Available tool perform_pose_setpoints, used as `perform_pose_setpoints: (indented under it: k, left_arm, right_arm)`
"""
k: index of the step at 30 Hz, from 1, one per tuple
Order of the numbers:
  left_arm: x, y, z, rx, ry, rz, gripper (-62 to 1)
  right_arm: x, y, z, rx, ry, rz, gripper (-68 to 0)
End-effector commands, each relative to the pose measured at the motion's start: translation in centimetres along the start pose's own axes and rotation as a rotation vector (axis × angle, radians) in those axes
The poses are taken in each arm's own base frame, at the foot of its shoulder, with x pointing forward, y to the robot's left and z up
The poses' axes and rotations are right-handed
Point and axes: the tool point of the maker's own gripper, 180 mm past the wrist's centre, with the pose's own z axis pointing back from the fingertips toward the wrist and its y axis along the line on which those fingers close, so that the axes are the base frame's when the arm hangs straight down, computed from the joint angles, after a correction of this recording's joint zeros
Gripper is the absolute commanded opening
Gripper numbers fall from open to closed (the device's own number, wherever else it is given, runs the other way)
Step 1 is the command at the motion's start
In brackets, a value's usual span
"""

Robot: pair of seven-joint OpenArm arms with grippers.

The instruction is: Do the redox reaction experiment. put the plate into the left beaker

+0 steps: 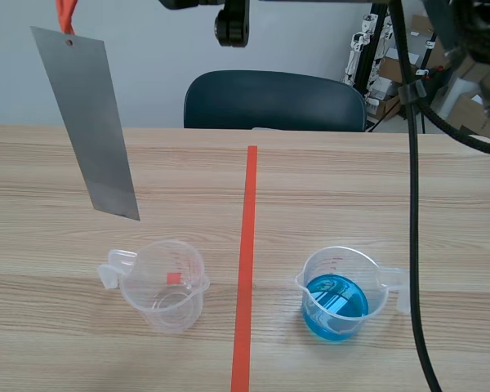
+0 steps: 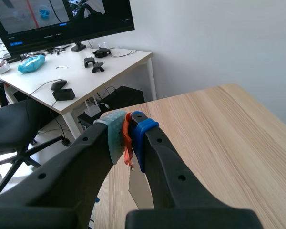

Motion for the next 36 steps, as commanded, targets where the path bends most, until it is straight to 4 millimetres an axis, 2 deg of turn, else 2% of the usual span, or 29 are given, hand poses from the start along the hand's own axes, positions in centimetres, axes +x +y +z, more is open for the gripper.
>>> perform_pose_setpoints:
  k: [1, 36]
  left_arm:
    - [1.22, 0.40, -0.25, -0.005, -0.061, -0.013, 1.4]
    - [1.23, 0.41, -0.25, -0.005, -0.061, -0.013, 1.4]
  right_arm:
    - [1.21, 0.44, 0.02, 0.016, -0.033, 0.017, -67.1]
    - [0.80, 0.15, 0.02, -0.001, -0.017, 0.026, -67.1]
